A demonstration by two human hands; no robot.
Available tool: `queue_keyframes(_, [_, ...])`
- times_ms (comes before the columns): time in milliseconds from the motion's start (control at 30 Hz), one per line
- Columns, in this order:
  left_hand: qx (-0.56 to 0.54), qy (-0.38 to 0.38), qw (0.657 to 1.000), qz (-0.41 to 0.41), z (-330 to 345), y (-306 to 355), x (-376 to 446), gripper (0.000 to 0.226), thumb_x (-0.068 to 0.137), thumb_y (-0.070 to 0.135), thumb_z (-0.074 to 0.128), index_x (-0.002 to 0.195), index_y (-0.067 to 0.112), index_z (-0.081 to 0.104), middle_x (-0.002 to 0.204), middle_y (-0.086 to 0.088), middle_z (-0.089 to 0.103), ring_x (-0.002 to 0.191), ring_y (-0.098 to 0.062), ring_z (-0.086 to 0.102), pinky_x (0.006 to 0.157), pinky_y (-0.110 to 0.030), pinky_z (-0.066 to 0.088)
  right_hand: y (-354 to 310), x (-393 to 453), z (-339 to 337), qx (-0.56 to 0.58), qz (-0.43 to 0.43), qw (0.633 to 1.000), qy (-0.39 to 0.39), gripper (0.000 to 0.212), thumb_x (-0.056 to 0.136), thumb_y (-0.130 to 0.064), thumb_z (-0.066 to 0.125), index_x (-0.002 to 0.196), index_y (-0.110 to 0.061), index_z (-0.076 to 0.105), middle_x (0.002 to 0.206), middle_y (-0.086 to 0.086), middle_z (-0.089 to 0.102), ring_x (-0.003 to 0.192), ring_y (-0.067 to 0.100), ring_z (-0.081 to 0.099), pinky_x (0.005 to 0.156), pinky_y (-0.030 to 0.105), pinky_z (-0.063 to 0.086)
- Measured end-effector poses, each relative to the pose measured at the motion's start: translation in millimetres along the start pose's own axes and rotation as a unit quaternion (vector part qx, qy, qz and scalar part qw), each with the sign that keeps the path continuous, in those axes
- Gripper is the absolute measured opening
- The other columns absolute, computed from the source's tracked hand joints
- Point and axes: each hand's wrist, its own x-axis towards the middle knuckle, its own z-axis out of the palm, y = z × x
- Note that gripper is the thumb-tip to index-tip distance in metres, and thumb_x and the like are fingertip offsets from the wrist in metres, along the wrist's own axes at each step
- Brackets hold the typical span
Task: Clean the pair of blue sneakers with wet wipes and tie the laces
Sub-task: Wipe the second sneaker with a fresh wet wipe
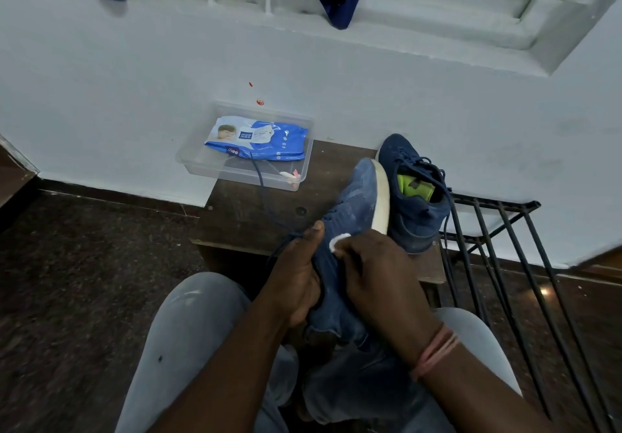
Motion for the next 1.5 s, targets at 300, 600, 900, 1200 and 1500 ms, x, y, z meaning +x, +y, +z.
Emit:
queue_keyframes(300, [-0.002, 0.033, 0.999, 0.035, -2.9, -2.0, 3.9, 0.059, 0.091, 0.029, 0.061, 0.139, -0.005, 0.053, 0.137, -0.027, 0.06, 0.13, -0.041, 0.056, 0.113, -0.049, 0.044, -0.9, 1.7, 1.3, 0.058, 0.046, 0.997, 0.028, 0.012, 0.09, -0.011, 0.07, 0.078, -0.012, 0.072, 0.076, 0.003, 0.066, 0.069, 0.015, 0.061, 0.066, 0.032, 0.05])
queue_keyframes(600, [-0.005, 0.039, 0.999, 0.034, -0.7, 1.2, 2.9, 0.061, 0.089, 0.027, 0.059, 0.14, -0.007, 0.052, 0.14, -0.029, 0.056, 0.127, -0.04, 0.058, 0.112, -0.049, 0.045, 0.4, 5.7, 5.1, 0.09, 0.057, 0.993, 0.048, 0.008, 0.088, -0.013, 0.074, 0.082, -0.017, 0.077, 0.081, -0.002, 0.072, 0.072, 0.008, 0.064, 0.069, 0.025, 0.051])
queue_keyframes(900, [-0.021, 0.019, 1.0, -0.01, 2.5, 7.4, -1.2, 0.045, 0.109, 0.03, 0.034, 0.119, 0.0, 0.066, 0.111, -0.019, 0.074, 0.095, -0.026, 0.075, 0.079, -0.034, 0.062, 17.1, 18.8, -8.2, 0.156, 0.088, 0.984, -0.006, 0.018, 0.088, -0.003, 0.07, 0.095, -0.019, 0.076, 0.101, -0.007, 0.067, 0.096, 0.003, 0.061, 0.088, 0.013, 0.044])
queue_keyframes(1200, [0.03, -0.016, 0.999, 0.023, -1.7, -0.2, -0.3, 0.043, 0.088, 0.011, 0.069, 0.127, -0.007, 0.064, 0.127, -0.032, 0.064, 0.112, -0.04, 0.065, 0.103, -0.047, 0.052, 9.9, 9.9, -2.9, 0.247, 0.167, 0.952, 0.067, 0.016, 0.085, -0.013, 0.077, 0.094, -0.022, 0.067, 0.091, -0.01, 0.067, 0.08, 0.004, 0.063, 0.073, 0.021, 0.053])
queue_keyframes(1500, [0.055, -0.02, 0.998, 0.036, 3.4, 2.4, -4.8, 0.026, 0.092, -0.008, 0.052, 0.102, -0.002, 0.076, 0.104, -0.025, 0.072, 0.092, -0.03, 0.073, 0.082, -0.036, 0.061, 9.8, 17.9, -8.3, 0.306, 0.225, 0.925, 0.012, 0.008, 0.086, -0.016, 0.077, 0.088, -0.021, 0.072, 0.071, -0.004, 0.068, 0.063, 0.004, 0.061, 0.063, 0.02, 0.05])
